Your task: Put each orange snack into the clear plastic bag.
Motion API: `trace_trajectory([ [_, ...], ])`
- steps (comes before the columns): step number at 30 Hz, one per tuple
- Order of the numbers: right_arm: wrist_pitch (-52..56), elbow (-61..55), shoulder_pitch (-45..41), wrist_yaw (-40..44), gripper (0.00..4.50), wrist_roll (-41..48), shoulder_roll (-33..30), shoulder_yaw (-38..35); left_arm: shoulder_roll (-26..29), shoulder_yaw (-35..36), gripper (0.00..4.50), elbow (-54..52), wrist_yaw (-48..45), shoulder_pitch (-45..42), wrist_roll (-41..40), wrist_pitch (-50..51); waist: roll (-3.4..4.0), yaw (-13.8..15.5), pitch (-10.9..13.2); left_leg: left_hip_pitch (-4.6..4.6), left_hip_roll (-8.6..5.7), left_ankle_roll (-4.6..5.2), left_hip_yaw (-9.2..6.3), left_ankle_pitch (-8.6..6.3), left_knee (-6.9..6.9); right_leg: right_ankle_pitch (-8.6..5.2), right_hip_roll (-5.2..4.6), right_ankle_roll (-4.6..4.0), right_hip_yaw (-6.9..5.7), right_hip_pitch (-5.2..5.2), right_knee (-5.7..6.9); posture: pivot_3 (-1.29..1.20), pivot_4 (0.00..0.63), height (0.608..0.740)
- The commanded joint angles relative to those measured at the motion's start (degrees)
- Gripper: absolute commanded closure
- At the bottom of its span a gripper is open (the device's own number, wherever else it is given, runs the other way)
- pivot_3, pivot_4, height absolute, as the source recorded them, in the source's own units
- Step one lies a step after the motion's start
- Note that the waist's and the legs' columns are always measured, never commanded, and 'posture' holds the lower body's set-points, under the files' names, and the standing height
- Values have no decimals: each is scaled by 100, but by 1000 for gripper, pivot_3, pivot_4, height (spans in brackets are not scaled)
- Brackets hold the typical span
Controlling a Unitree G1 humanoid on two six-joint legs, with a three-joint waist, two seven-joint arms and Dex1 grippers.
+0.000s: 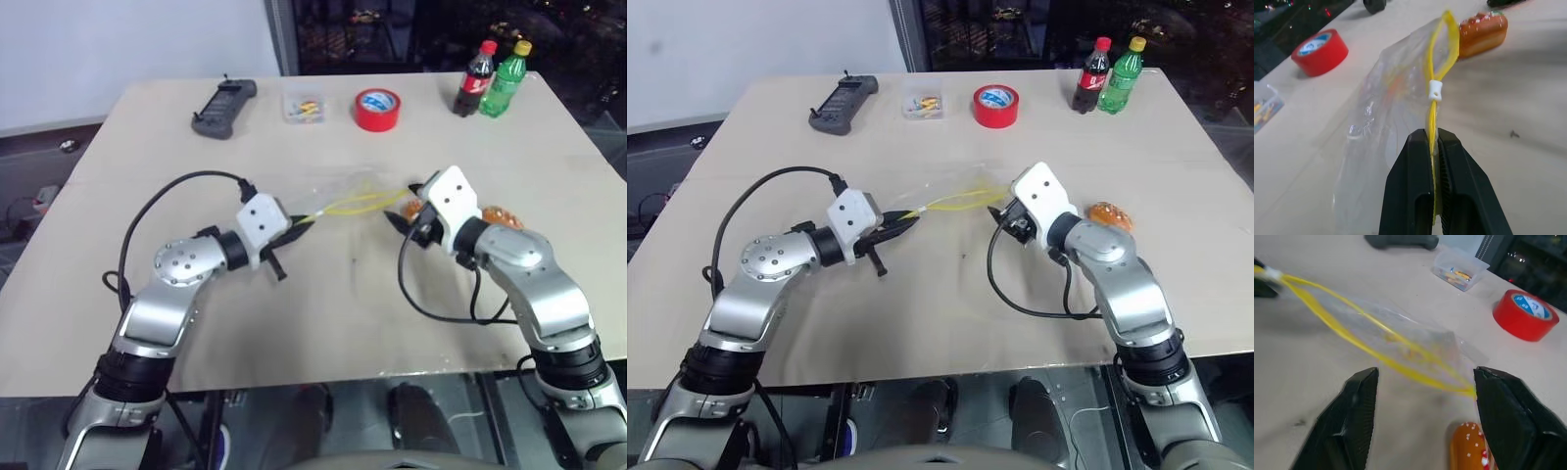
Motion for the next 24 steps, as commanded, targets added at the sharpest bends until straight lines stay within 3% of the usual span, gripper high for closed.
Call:
trace_trajectory([
  [1,475,-329,17,-118,3081,481,293,-306,-39,124,4500,-79,43,-89,-87,-30,0,-8,0,0,0,0,0,0,-1,0,0,0,0,0,0,0,150,740],
  [4,827,-233,-66,-361,4406,773,806,-334,-68,116,4500,-117,8,-83,-128,-55,0,-8,0,0,0,0,0,0,0,0,-1,0,1,0,0,0,150,740],
  [15,893,1360,-683,-1225,4406,1071,2088,-716,-54,-98,4500,-520,-424,299,-262,-549,1,-9,0,-1,-2,-1,1,1,-1,1,-3,-2,3,-4,1,0,150,740],
  [17,389,1708,-685,-1275,4406,706,2003,-406,-21,-120,4500,-464,-541,301,-263,-697,1,-10,0,0,-2,-1,1,1,-1,1,-3,-2,3,-4,2,0,150,740],
  [21,-1948,2081,-668,-1284,4406,-1462,717,1460,73,-97,4500,184,-697,236,-14,-1453,6,-9,2,-1,-7,-2,6,1,-1,1,-4,-2,3,-7,2,0,150,740],
  [24,-3105,2340,-726,-1187,4406,-2160,234,2063,267,-251,4500,1027,-923,103,404,-2667,5,-30,2,0,-11,-20,13,11,-1,1,-5,-1,3,-8,0,0,150,740],
])
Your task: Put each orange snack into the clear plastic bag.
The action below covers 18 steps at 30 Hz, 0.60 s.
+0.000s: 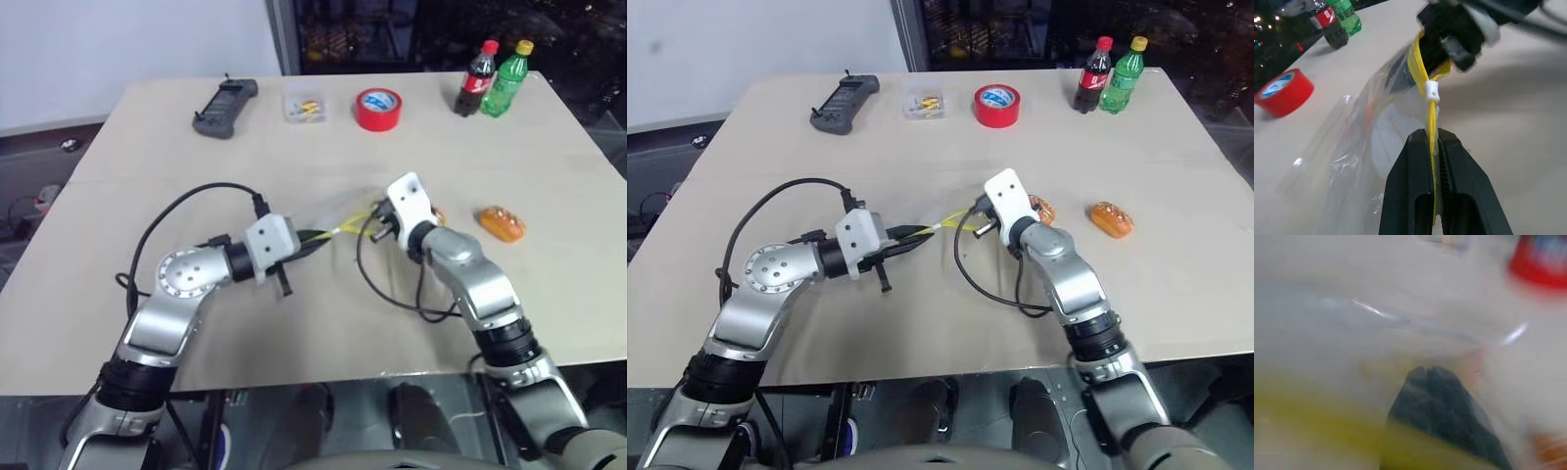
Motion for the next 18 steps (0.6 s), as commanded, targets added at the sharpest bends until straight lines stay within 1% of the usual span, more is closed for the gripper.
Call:
trace_trajectory([
  [1,-1443,219,-208,18,4406,-960,-253,657,186,-79,4500,831,-225,-250,400,-1302,0,-26,0,1,0,-2,1,1,0,0,4,0,0,0,0,0,150,740],
  [4,-2160,858,-511,-139,4406,-1705,-354,1036,204,-124,4500,1371,-321,-442,491,-1855,0,-33,0,4,6,-2,3,1,-2,3,14,-5,2,-3,2,0,150,740],
  [5,-2322,1010,-598,-221,4180,-1879,-358,1076,194,-125,4500,1460,-324,-479,499,-1944,0,-30,0,3,8,-3,3,2,-2,4,15,-7,2,-3,2,0,150,740],
  [7,-2541,1236,-725,-189,3605,-2141,-380,1159,153,-71,4500,1560,-246,-551,470,-1898,-1,-15,0,1,10,-5,1,3,-1,5,11,-7,3,-2,1,0,150,740],
  [8,-2597,1305,-744,-214,3044,-2198,-350,1116,126,-41,4500,1578,-199,-579,440,-1842,-1,-7,0,0,9,-5,0,3,0,5,9,-7,2,-2,1,0,150,740],
  [10,-2626,1351,-742,-253,2182,-2374,-349,1044,89,-9,4500,1537,-137,-587,390,-1785,-2,6,-1,-2,8,-5,-4,3,0,5,7,-7,1,0,-2,0,150,740],
  [12,-2640,1333,-696,-249,1191,-2470,-368,961,41,49,4500,1461,-39,-560,322,-1659,-2,5,-1,-2,7,-6,-4,4,0,5,6,-7,2,1,-3,0,150,740],
  [15,-2576,1066,-540,-166,28,-2474,-446,737,29,137,4500,1357,143,-501,316,-1371,-2,-5,-1,-2,8,-6,-5,4,0,5,8,-7,1,0,-1,0,150,740],
  [17,-2421,762,-395,-5,28,-2273,-441,509,9,191,4500,1245,215,-461,219,-1128,-2,-8,-1,-2,9,-5,-7,3,0,5,10,-7,1,0,-1,0,150,740],
  [18,-2246,462,-253,264,28,-1899,-432,311,6,214,4500,1186,270,-450,204,-967,-2,-7,-1,-1,9,-4,-7,3,0,5,11,-7,1,0,0,0,150,740],
])
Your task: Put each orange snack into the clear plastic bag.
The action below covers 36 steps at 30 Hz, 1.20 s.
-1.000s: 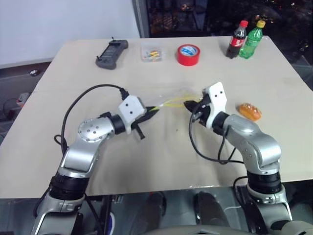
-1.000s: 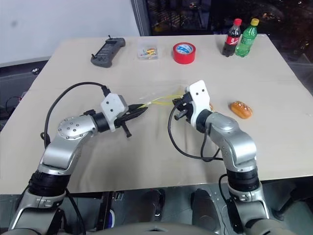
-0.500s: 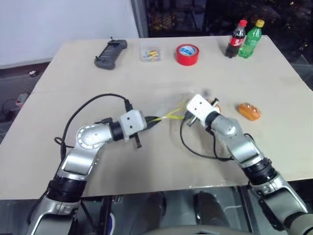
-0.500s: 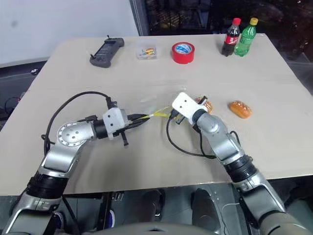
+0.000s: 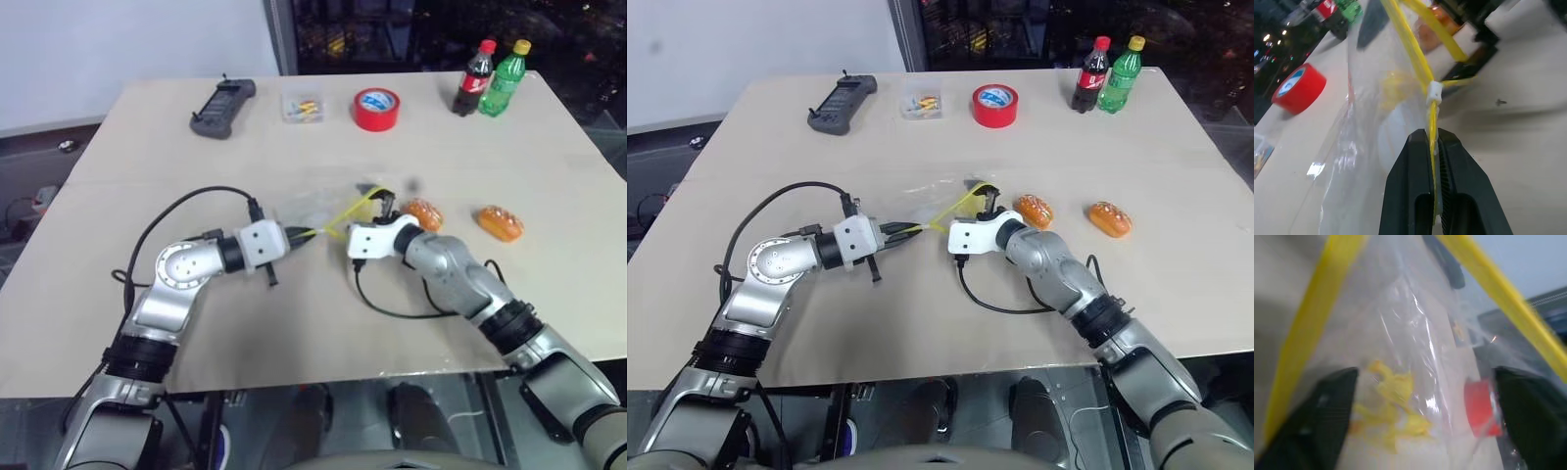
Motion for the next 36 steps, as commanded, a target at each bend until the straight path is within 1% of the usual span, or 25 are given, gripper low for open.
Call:
trace_trajectory([
  [1,522,-1097,402,725,28,919,-53,-845,11,350,4500,-365,261,46,-196,572,0,0,0,-1,1,2,-1,-1,0,0,0,0,0,0,0,0,150,740],
  [4,1503,-2221,882,1586,28,1991,-167,-1553,-50,447,4500,-456,398,-46,-293,1039,0,19,0,0,2,19,-3,-11,1,0,-1,0,0,4,0,0,150,740],
  [7,2479,-2892,1121,1816,28,2572,-193,-2174,-85,485,4500,-548,386,-144,-395,1263,0,25,0,0,1,23,-13,-13,5,0,-1,0,-8,11,-2,0,150,740],
  [9,2942,-2958,1190,1812,28,2729,-274,-2494,-136,477,4500,-588,358,-231,-460,1375,0,22,0,4,1,23,-13,-13,7,0,-1,1,-9,15,0,0,150,740],
  [11,3181,-2712,1212,1752,28,2672,-415,-2607,-212,422,4500,-615,360,-323,-483,1503,0,25,0,7,1,23,-14,-13,9,0,0,1,-12,19,2,0,150,740],
  [14,3404,-1930,1130,1709,28,2956,-266,-2782,-471,248,4500,-720,547,-454,-368,1705,-2,26,-1,7,1,22,-14,-12,10,0,-1,0,-13,20,2,0,150,740],
  [16,3393,-1631,1061,1788,28,3095,-200,-2780,-576,196,4500,-757,629,-483,-292,1787,-2,13,-1,6,0,22,-10,-12,10,1,-4,0,-10,20,3,0,150,740],
  [20,3083,-701,742,1580,28,2953,-158,-2695,-924,-4,4500,-886,1019,-549,-55,2004,-1,-3,-1,4,-1,21,-4,-12,9,1,-4,0,-6,15,3,0,150,740],
  [23,3006,-330,594,1556,28,3020,-142,-2745,-1015,-68,4500,-946,1156,-548,65,2045,-2,7,-1,5,-1,20,-4,-11,10,1,-5,0,-6,15,3,0,150,740],
  [24,3023,-266,566,1582,268,3111,-125,-2803,-1031,-73,4500,-971,1173,-543,77,2060,-2,7,-1,4,-1,20,-5,-11,10,1,-5,0,-7,15,3,0,150,740],
  [26,3036,-220,554,1645,886,3232,-123,-2859,-1039,-75,4500,-977,1187,-533,101,2045,-1,7,-1,4,0,9,-6,-5,9,1,-4,0,-7,15,3,0,150,740],
  [27,3034,-218,559,1668,1338,3264,-133,-2861,-1038,-76,4500,-971,1190,-531,108,2035,-1,7,-1,3,0,9,-5,-5,9,1,-4,0,-7,15,2,0,150,740],
  [28,3070,-276,584,1714,1893,3332,-143,-2868,-1044,-75,4500,-950,1201,-536,118,2020,-1,8,-1,3,-1,10,-5,-5,9,1,-5,0,-6,15,2,0,150,740],
  [29,3136,-393,632,1761,2245,3401,-175,-2883,-1054,-86,4500,-914,1204,-546,133,1974,-1,10,-1,3,-1,10,-5,-5,9,1,-6,0,-6,15,1,0,150,740],
  [31,3317,-742,764,1908,3221,3596,-260,-2957,-1089,-104,4500,-864,1211,-569,152,1931,-1,15,-1,3,-3,11,-5,-6,9,1,-7,0,-7,16,1,0,150,740],
  [33,3613,-1293,962,2121,3980,3861,-420,-3075,-1128,-120,4500,-820,1204,-598,166,1888,-1,31,-1,2,-2,11,-8,-6,9,1,-6,0,-8,15,1,0,150,740],
  [34,3753,-1600,1071,2229,4281,4001,-519,-3137,-1148,-126,4500,-806,1188,-610,160,1870,-1,38,-1,-1,-2,11,-11,-6,9,0,-7,0,-11,15,0,0,150,740],
  [35,3950,-1936,1170,2333,4420,4191,-609,-3217,-1155,-127,4500,-798,1175,-616,157,1855,-1,45,0,-2,-2,11,-12,-6,9,1,-7,0,-11,15,-1,0,150,740],
  [36,4154,-2236,1242,2395,4457,4371,-680,-3291,-1154,-128,4500,-790,1158,-619,156,1834,-1,49,-1,-4,-3,15,-13,-8,9,1,-9,0,-12,15,-2,0,150,740],
])
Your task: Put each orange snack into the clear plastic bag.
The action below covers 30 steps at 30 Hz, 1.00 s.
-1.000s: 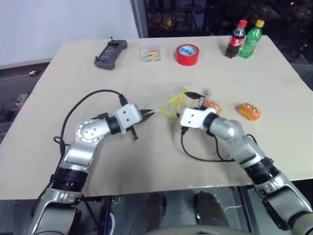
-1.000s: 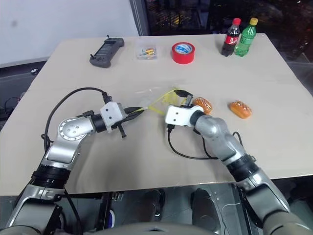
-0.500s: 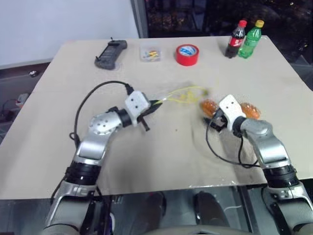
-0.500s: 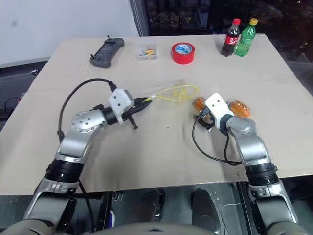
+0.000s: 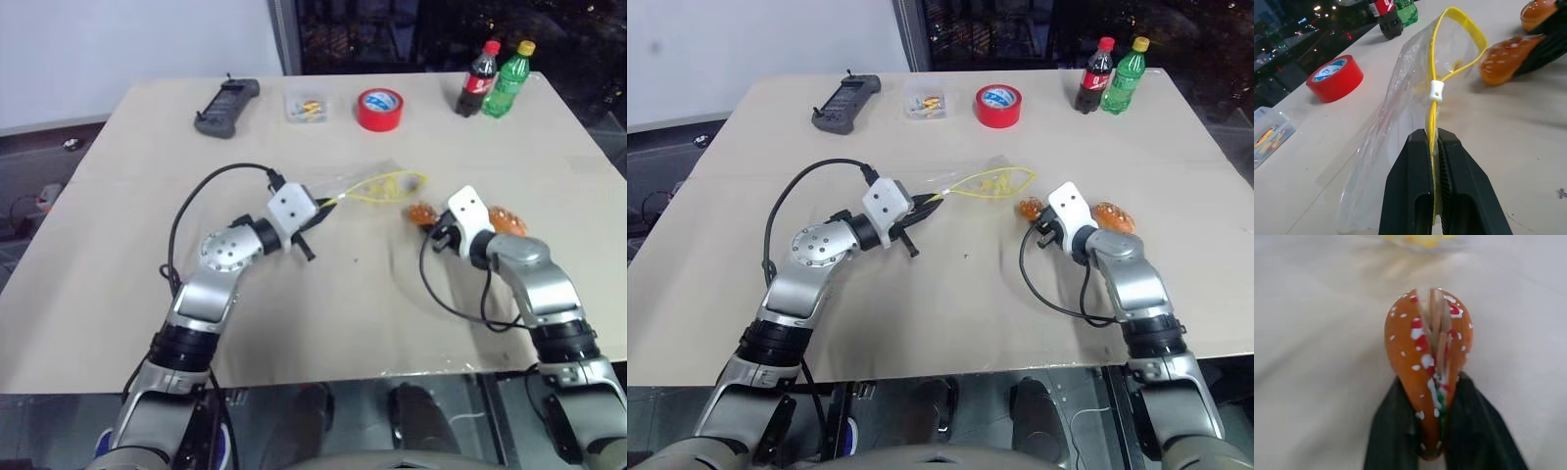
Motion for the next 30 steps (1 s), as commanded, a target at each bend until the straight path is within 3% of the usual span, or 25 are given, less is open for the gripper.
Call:
trace_trajectory([
  [1,683,-1353,147,300,4457,699,-285,-469,-11,-12,4500,-84,-32,-126,5,-193,0,4,0,0,-1,7,0,-4,0,0,0,0,-1,1,-1,0,150,740],
  [6,1499,-2028,-126,61,4457,1294,-73,-577,46,-103,4500,-87,-221,-89,14,-417,0,-39,0,8,6,8,1,-4,0,0,6,0,0,2,4,0,150,740],
  [13,1705,-1864,-312,-171,4457,1357,69,-288,105,-247,4500,-197,-437,-2,47,-758,0,11,0,3,-1,7,1,-4,2,0,-2,1,-1,2,2,0,150,740],
  [21,2285,-2267,-131,26,4457,2224,-266,-958,144,-222,4500,-153,-474,120,83,-846,0,28,0,1,-1,8,-2,-5,2,0,-3,1,-4,2,-1,0,150,740],
  [30,2425,-2255,-135,-277,4457,2473,-329,-970,139,-246,4500,-129,-566,91,65,-884,0,15,0,3,1,9,0,-5,2,0,-2,1,-4,3,1,0,150,740],
])
